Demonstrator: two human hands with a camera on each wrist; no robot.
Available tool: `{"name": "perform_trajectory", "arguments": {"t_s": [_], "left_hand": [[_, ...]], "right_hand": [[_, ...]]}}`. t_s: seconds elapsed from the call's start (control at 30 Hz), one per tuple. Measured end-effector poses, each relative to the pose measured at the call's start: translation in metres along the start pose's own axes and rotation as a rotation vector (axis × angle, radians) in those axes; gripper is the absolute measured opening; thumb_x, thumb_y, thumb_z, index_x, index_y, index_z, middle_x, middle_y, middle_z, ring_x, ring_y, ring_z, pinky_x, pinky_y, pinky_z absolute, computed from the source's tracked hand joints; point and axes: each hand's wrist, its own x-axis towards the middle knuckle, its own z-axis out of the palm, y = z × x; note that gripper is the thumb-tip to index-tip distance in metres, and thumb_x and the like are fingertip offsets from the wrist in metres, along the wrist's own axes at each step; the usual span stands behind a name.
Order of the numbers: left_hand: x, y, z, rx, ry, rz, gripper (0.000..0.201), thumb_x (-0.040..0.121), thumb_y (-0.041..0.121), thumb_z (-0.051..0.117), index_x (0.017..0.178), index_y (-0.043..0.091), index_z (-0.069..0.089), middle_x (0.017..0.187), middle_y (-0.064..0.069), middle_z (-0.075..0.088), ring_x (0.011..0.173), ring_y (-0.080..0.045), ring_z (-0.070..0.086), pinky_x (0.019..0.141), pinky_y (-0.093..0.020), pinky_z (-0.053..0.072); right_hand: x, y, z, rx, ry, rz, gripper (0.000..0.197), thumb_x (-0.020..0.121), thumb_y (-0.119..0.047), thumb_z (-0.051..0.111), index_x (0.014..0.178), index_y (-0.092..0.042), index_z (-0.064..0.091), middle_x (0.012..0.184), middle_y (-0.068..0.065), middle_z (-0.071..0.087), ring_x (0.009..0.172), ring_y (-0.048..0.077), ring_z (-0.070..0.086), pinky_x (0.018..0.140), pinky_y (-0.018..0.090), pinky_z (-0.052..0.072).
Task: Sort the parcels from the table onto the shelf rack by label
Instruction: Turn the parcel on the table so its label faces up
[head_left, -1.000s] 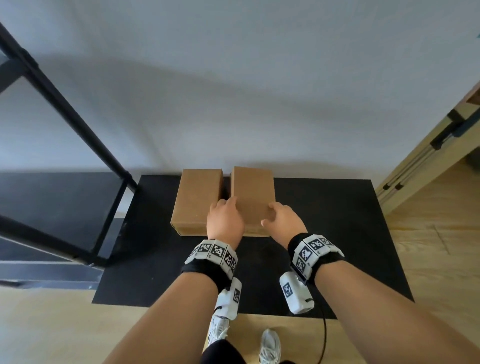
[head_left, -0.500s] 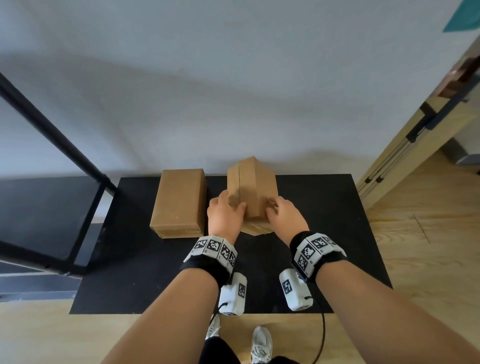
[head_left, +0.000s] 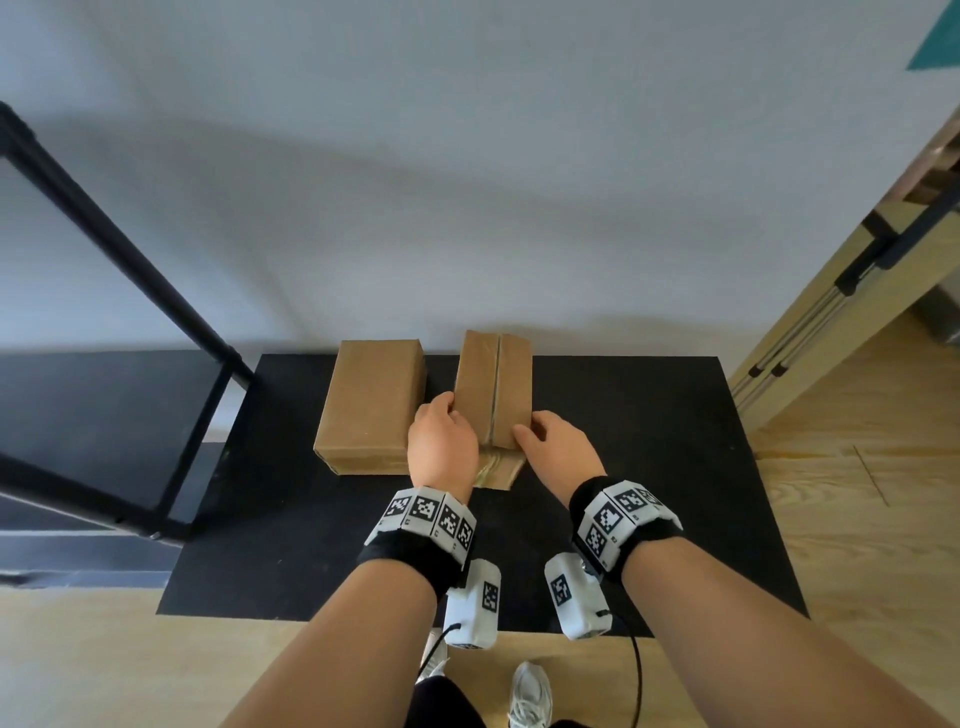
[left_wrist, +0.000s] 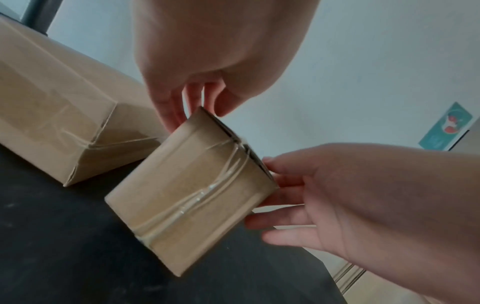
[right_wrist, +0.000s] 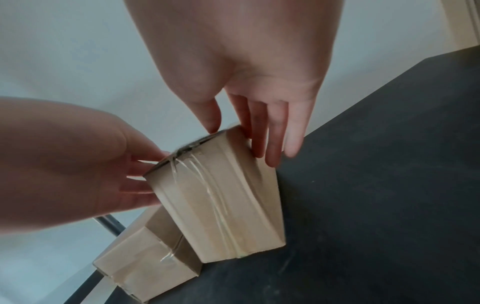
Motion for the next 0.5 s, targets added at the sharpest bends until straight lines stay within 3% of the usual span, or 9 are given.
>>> {"name": "perform_trajectory", "arguments": {"t_s": [0.13, 0.27, 0.4, 0.5], "left_hand": [[-0.002, -0.004, -0.007, 0.033, 0.093, 0.06, 0.041, 0.103, 0.01, 0.035, 0.137, 0.015, 0.058, 0.13, -0.009, 0.058, 0.12, -0.026, 0.054, 0.097, -0.036, 0.047], [-0.006, -0.01, -0.003, 0.007, 0.057, 0.127, 0.036, 0.103, 0.01, 0.041, 0.132, 0.015, 0.061, 0.124, -0.005, 0.059, 0.114, -0.022, 0.058, 0.085, -0.025, 0.043], [-0.009, -0.01, 0.007, -0.031, 0.002, 0.114, 0.037, 0.099, 0.007, 0.048, 0.132, 0.018, 0.06, 0.125, -0.003, 0.059, 0.112, -0.019, 0.059, 0.086, -0.028, 0.049], [-0.011, -0.015, 0.014, 0.065, -0.066, 0.115, 0.039, 0.098, 0.011, 0.053, 0.136, 0.016, 0.057, 0.135, -0.006, 0.053, 0.124, -0.024, 0.051, 0.097, -0.035, 0.049]], "right_hand": [[0.0, 0.001, 0.006, -0.044, -0.054, 0.025, 0.038, 0.098, -0.035, 0.049, 0.121, -0.007, 0.061, 0.114, 0.008, 0.068, 0.105, 0.025, 0.064, 0.093, 0.039, 0.05], [-0.002, 0.012, 0.005, -0.085, -0.048, 0.044, 0.039, 0.096, -0.037, 0.052, 0.127, -0.013, 0.058, 0.119, 0.005, 0.066, 0.107, 0.022, 0.063, 0.092, 0.035, 0.051], [-0.001, 0.022, -0.004, -0.077, 0.062, 0.024, 0.042, 0.094, -0.032, 0.055, 0.134, -0.019, 0.05, 0.126, 0.004, 0.06, 0.108, 0.021, 0.062, 0.09, 0.033, 0.051], [-0.003, 0.027, -0.01, -0.04, 0.114, -0.003, 0.037, 0.098, -0.034, 0.049, 0.131, -0.019, 0.052, 0.121, 0.004, 0.062, 0.101, 0.019, 0.063, 0.086, 0.034, 0.052]]}}
